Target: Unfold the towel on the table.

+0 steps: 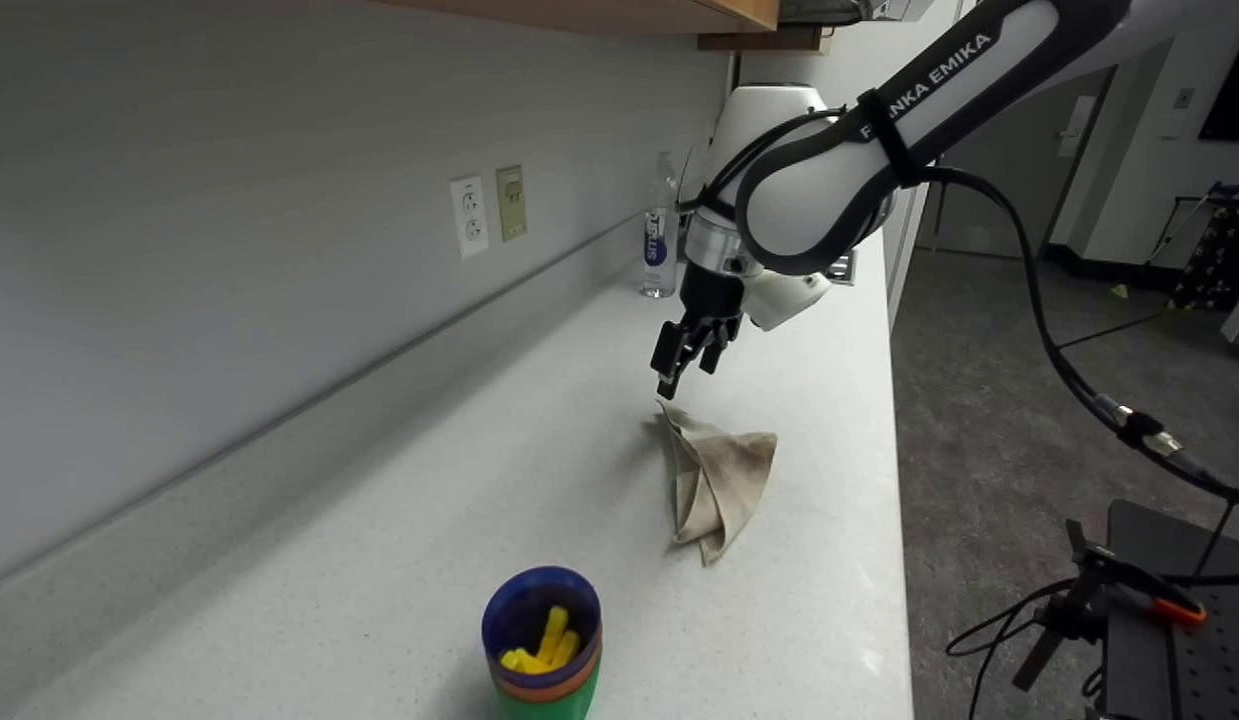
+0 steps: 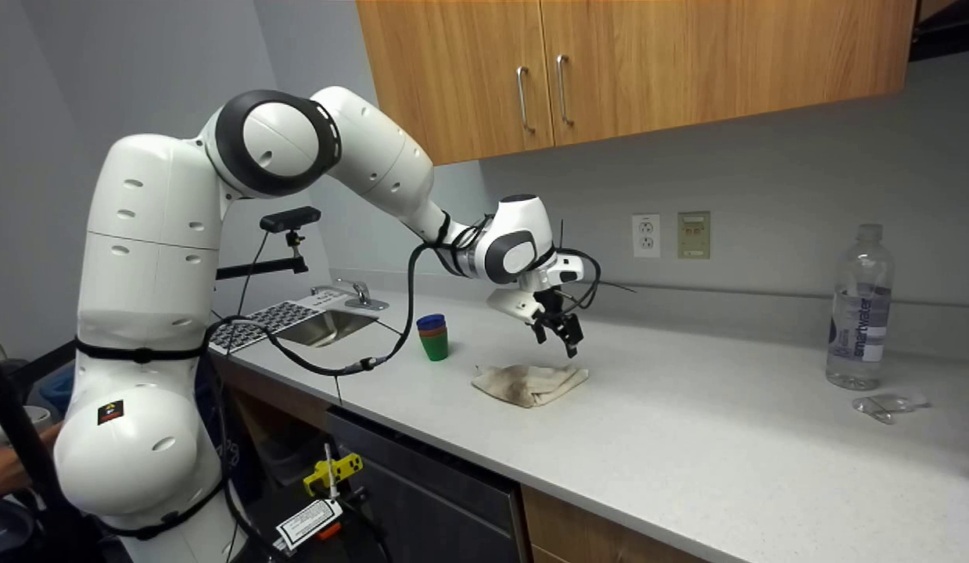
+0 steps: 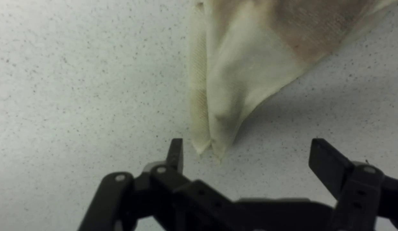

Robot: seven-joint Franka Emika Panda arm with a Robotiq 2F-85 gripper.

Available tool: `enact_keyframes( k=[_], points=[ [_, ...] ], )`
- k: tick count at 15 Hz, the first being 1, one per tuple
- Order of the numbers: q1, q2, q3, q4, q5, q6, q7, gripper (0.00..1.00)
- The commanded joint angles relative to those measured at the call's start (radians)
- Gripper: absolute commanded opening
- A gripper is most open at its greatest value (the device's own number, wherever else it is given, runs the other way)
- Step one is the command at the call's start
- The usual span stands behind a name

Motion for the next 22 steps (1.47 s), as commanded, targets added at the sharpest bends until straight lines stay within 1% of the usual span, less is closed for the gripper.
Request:
enact_keyframes(
  k=[1, 4, 7, 11, 13, 14, 15, 16, 17, 18, 22],
  points=[
    [0.013, 0.085, -0.013, 0.088, -0.038, 0.017, 0.03, 1.0],
    [0.01, 0.123, -0.005, 0.126, -0.027, 0.011, 0.035, 1.0],
    [0.011, 0.15, -0.009, 0.149, -0.026, 0.01, 0.047, 0.98],
    [0.011, 0.173, -0.014, 0.169, -0.015, 0.0, 0.084, 0.93],
    [0.012, 0.183, -0.016, 0.177, -0.013, -0.001, 0.1, 0.85],
    [0.012, 0.189, -0.016, 0.183, -0.011, -0.004, 0.109, 0.74],
    [0.014, 0.195, -0.017, 0.188, -0.01, -0.006, 0.12, 0.6],
    [0.019, 0.197, -0.02, 0.19, -0.014, -0.007, 0.13, 0.59],
    [0.016, 0.199, -0.017, 0.192, -0.01, -0.008, 0.132, 0.53],
    [0.015, 0.199, -0.017, 0.194, -0.009, -0.006, 0.136, 0.43],
    [0.024, 0.197, -0.032, 0.193, -0.02, -0.007, 0.169, 0.14]
  ],
)
